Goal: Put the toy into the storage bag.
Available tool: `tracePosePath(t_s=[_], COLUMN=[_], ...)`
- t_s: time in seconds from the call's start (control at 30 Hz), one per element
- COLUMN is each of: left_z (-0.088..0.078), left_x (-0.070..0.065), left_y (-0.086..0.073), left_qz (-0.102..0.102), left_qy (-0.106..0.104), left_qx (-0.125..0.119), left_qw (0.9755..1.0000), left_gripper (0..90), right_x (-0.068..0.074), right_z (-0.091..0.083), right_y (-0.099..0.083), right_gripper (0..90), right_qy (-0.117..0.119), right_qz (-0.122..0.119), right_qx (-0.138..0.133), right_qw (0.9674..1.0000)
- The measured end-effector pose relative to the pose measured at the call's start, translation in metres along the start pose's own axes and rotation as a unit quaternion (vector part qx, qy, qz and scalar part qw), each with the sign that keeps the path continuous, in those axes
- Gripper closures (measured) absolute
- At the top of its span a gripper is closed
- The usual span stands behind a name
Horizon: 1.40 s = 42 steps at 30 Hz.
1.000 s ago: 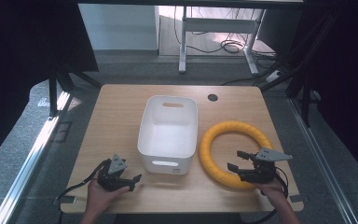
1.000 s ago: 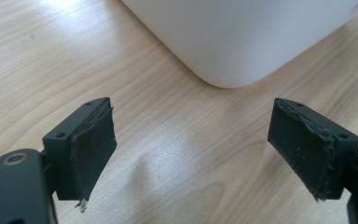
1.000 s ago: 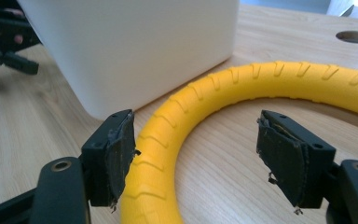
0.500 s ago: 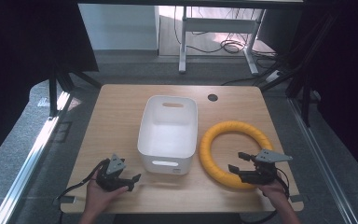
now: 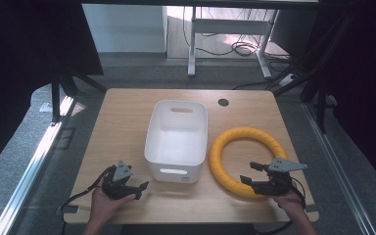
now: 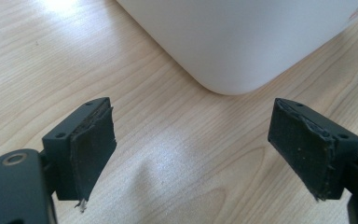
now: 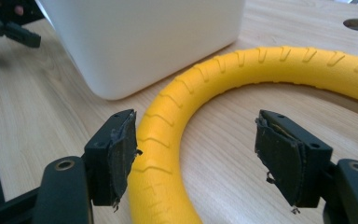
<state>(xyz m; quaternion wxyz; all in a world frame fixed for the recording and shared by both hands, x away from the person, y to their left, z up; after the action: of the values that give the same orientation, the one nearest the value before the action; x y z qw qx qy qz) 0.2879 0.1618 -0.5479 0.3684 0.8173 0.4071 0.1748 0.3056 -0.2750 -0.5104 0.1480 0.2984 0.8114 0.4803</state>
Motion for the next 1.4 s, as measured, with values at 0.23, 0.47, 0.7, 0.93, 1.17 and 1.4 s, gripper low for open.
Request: tracePosePath(t_s=[0.23,0.47,0.7,0.93,1.17,1.4], left_z=[0.003,0.005,0.006,0.008,0.007,0.007], left_x=[0.001,-0.003,-0.001,0.002,-0.001,-0.002], left_y=[0.005,0.008,0.011,0.014,0.014,0.011], left_qz=[0.005,0.012,0.003,0.005,0.015,0.014], left_qy=[-0.001,-0.004,-0.013,-0.012,-0.009,-0.008], left_qx=[0.001,-0.001,-0.007,-0.006,-0.002,0.001], left_qw=[1.0,0.9999,0.9999,0.9999,0.9998,0.9999], left_gripper=[15.0,15.0,15.1,15.2,15.2,15.2], right_x=[-0.001,-0.002,-0.003,0.002,0.011,0.014], right_z=[-0.009,-0.009,-0.009,-0.005,0.01,0.024], right_y=[0.011,0.022,0.034,0.036,0.03,0.013], right_gripper=[30.2,30.2,30.7,30.4,30.2,30.6], right_qy=[-0.002,0.004,0.026,0.045,0.066,0.088], right_qz=[-0.028,-0.061,-0.1,-0.106,-0.112,-0.115], right_qx=[0.037,0.08,0.156,0.191,0.237,0.291], right_qw=[0.9989,0.9949,0.9823,0.9748,0.9627,0.9458])
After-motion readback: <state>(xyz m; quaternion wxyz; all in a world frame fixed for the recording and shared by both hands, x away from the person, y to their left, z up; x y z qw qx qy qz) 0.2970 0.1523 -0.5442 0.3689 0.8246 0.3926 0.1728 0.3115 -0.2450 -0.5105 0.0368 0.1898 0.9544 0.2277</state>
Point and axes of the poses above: each handheld gripper's, and its own axes: z roughly forward along the jaws, y roughly out of its top, x roughly to its left, the point moved 5 cm from there along z, roughly forward along the jaws, and after that the axes turned 3 degrees about -z, right-handed, at the moved point
